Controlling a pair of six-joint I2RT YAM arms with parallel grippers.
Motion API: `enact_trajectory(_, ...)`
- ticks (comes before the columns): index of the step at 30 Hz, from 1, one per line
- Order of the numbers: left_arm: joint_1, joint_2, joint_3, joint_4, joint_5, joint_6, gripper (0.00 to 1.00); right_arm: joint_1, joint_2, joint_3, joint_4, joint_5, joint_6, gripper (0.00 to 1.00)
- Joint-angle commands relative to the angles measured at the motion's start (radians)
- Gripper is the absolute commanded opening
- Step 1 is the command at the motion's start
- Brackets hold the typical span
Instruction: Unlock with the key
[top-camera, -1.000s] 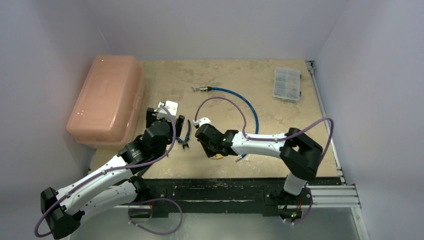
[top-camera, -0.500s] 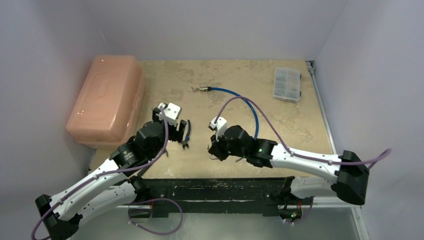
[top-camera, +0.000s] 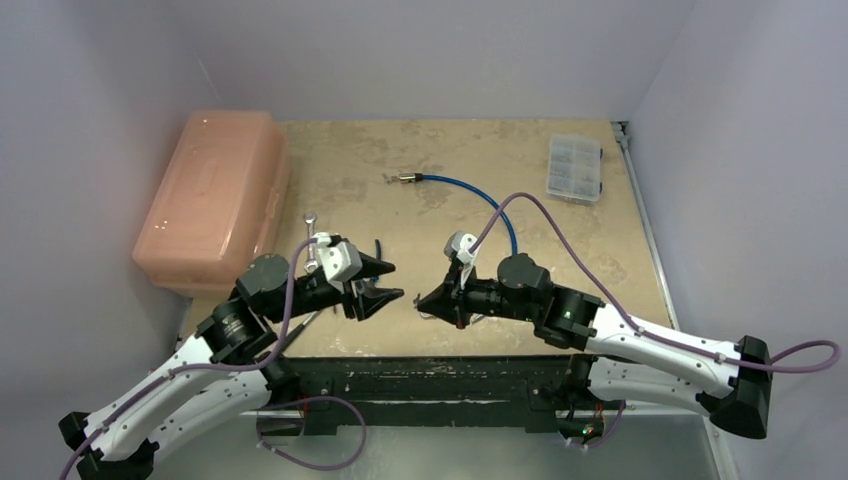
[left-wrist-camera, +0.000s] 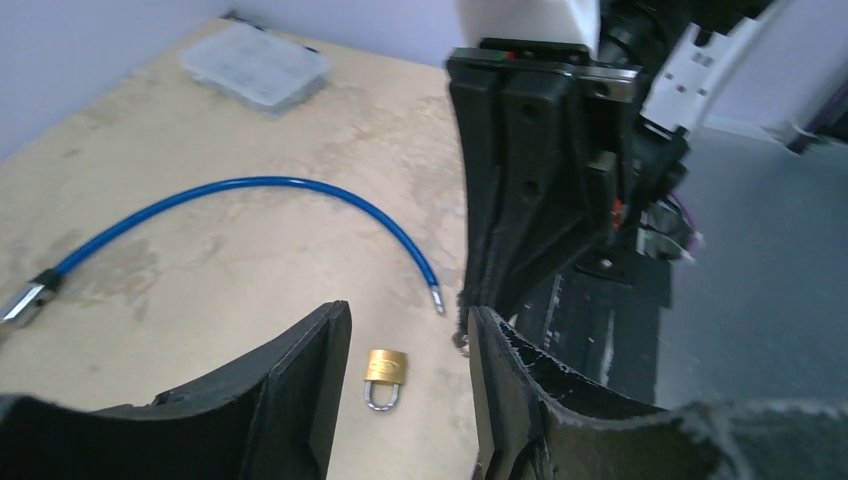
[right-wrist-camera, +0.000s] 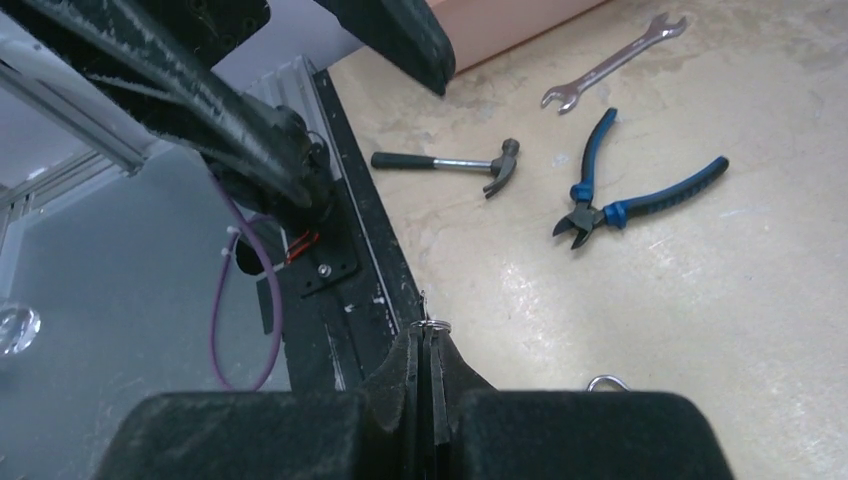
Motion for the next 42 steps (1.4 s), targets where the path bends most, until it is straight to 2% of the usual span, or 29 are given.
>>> enact_trajectory(1,0.005,0.068,0.031,0.043,0.249,0.011,0.5,0.002,0.014,0.031,-0.012,-0.046,-0.023,0.0)
enact_trajectory(5,0.006,0.123,0.039,0.035,0.312,0.014,0.48,0.002,0.028,0.047,-0.017,-0.076,-0.028,0.0)
enact_trajectory(16,0.007,0.19,0.04,0.046,0.328,0.001,0.37,0.003,0.063,0.074,-0.013,-0.123,-0.029,0.0)
enact_trajectory(21,0.007,0.202,0.04,0.044,0.322,-0.004,0.28,0.003,0.062,0.075,-0.013,-0.13,-0.028,0.0)
enact_trajectory(27,0.007,0.216,0.037,0.046,0.333,-0.009,0.08,0.003,0.058,0.073,-0.005,-0.131,-0.025,0.0)
enact_trajectory(31,0.007,0.216,0.035,0.046,0.347,-0.011,0.0,0.003,0.057,0.074,0.002,-0.132,-0.023,0.0)
enact_trajectory(41,0.007,0.214,0.034,0.05,0.364,-0.024,0.0,0.003,0.051,0.076,0.006,-0.112,-0.02,0.0)
enact_trajectory(42,0.007,0.208,0.035,0.051,0.352,-0.029,0.0,0.003,0.051,0.079,0.001,-0.105,-0.02,0.03)
